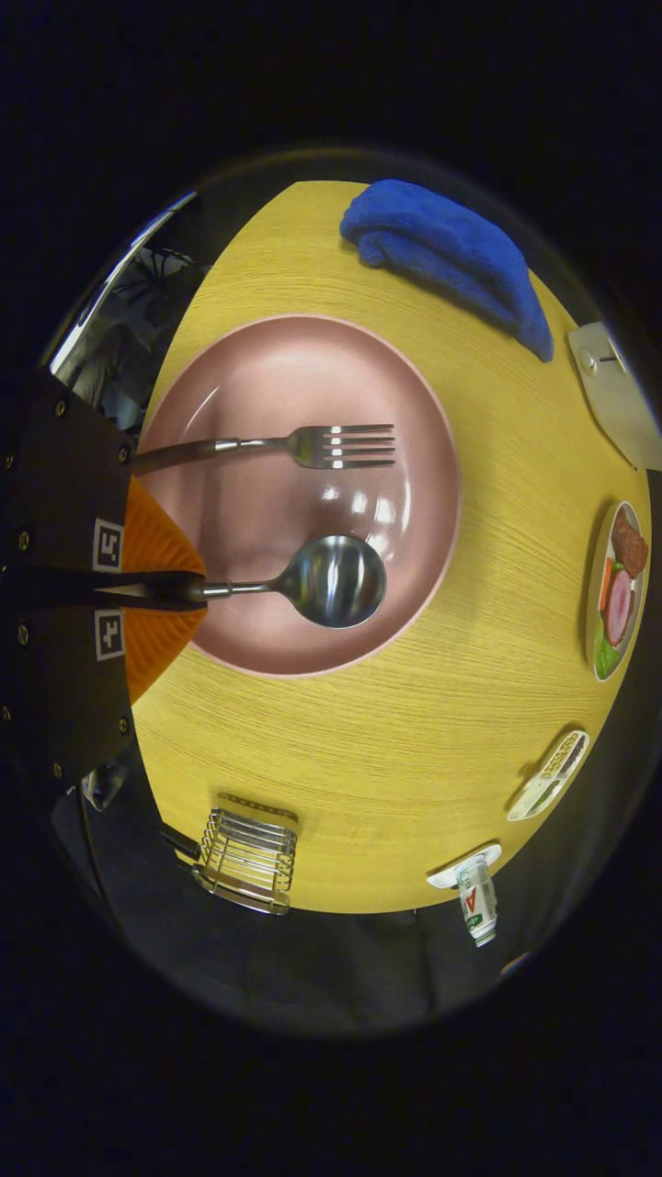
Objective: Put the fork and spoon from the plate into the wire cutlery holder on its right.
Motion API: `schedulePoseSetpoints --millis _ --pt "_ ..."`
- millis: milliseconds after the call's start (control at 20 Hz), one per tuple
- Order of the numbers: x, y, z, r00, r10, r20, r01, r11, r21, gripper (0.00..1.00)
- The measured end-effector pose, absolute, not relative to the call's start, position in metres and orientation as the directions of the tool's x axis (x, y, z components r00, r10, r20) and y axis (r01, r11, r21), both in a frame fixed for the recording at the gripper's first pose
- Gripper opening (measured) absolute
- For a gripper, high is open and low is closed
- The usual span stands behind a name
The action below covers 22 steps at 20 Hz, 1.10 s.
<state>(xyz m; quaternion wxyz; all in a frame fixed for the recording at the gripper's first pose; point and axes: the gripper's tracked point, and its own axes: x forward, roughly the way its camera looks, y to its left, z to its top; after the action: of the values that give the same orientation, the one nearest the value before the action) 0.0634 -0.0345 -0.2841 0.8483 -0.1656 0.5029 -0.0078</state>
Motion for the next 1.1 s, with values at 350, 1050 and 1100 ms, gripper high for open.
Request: schedulePoseSetpoints --millis 350,1050,1100 --pt "0.056 -0.065 -0.249 0.517 -0.230 -0.825 -0.061 0.951 -0.303 0.01" --pt "0.036 -0.189 -0.203 0.459 -0.340 -0.821 0.256 0.935 -0.245 0.01" --pt "0.034 -0.197 -0.204 0.450 -0.344 -0.824 0.277 0.931 -0.238 0.01"
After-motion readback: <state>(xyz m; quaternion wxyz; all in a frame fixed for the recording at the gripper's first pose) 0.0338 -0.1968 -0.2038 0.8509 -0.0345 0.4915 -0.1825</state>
